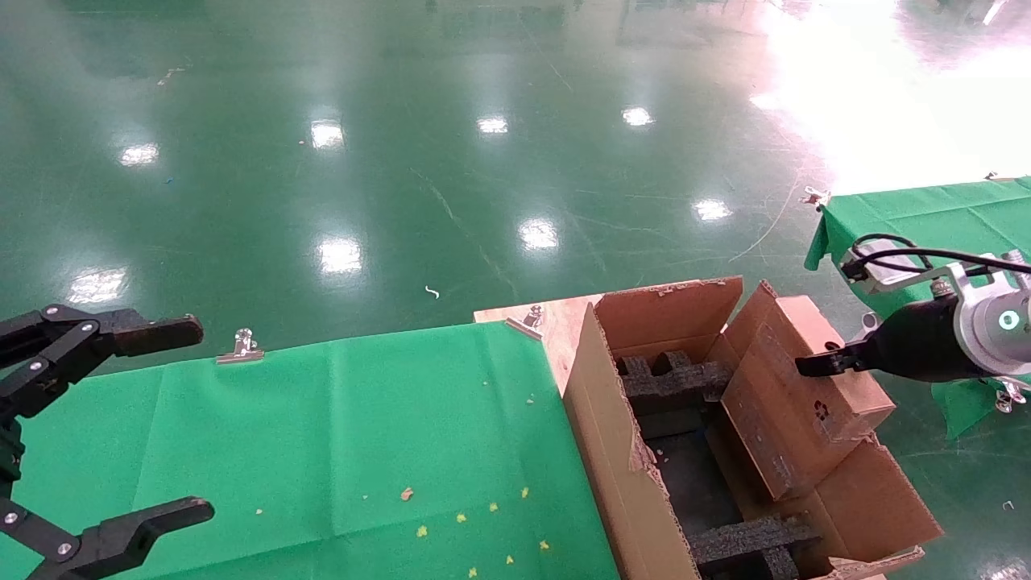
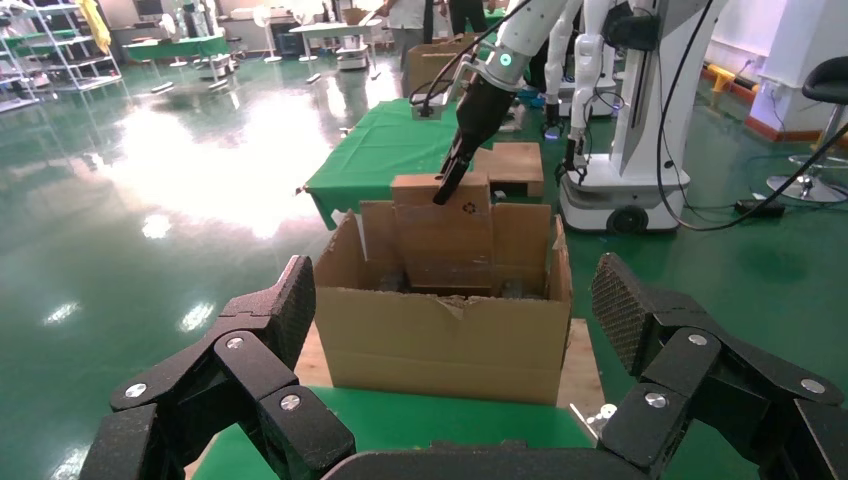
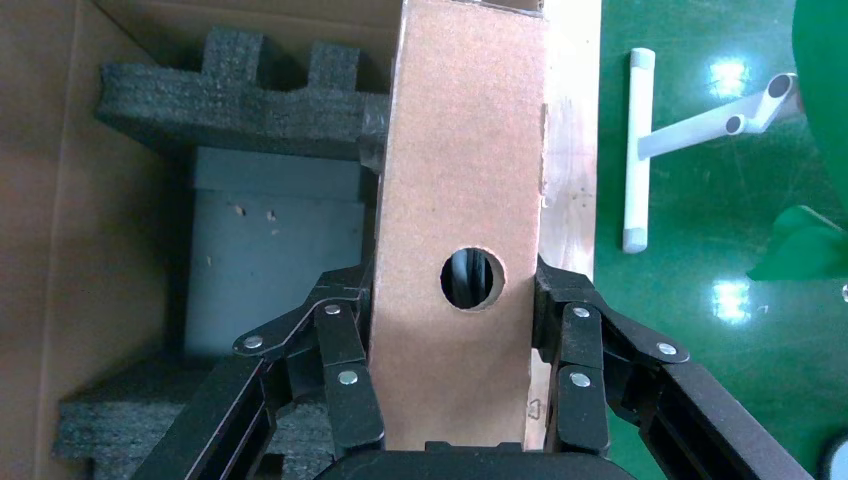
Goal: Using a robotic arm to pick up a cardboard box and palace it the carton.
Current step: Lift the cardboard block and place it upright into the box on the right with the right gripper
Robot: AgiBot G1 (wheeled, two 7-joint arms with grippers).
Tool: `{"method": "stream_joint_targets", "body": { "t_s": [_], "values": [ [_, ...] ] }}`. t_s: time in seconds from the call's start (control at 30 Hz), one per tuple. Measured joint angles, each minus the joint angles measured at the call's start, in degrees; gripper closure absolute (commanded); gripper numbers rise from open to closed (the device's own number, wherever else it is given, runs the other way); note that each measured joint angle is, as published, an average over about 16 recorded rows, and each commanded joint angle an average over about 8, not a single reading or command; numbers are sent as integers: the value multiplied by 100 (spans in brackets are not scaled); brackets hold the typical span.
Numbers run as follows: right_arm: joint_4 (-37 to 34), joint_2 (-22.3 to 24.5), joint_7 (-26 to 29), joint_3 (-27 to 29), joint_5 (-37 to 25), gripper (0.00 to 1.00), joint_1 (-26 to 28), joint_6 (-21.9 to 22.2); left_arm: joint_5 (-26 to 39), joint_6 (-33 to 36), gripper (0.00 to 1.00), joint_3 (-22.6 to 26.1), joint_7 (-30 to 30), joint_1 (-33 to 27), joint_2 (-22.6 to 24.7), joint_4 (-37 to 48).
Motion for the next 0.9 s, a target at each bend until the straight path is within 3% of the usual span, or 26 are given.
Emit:
{"method": "stream_joint_targets", "body": {
  "t_s": [0.9],
  "values": [
    [85, 4, -86, -257, -75, 100, -625, 549, -6, -4, 0, 9, 4, -2, -4, 0]
  ]
}}
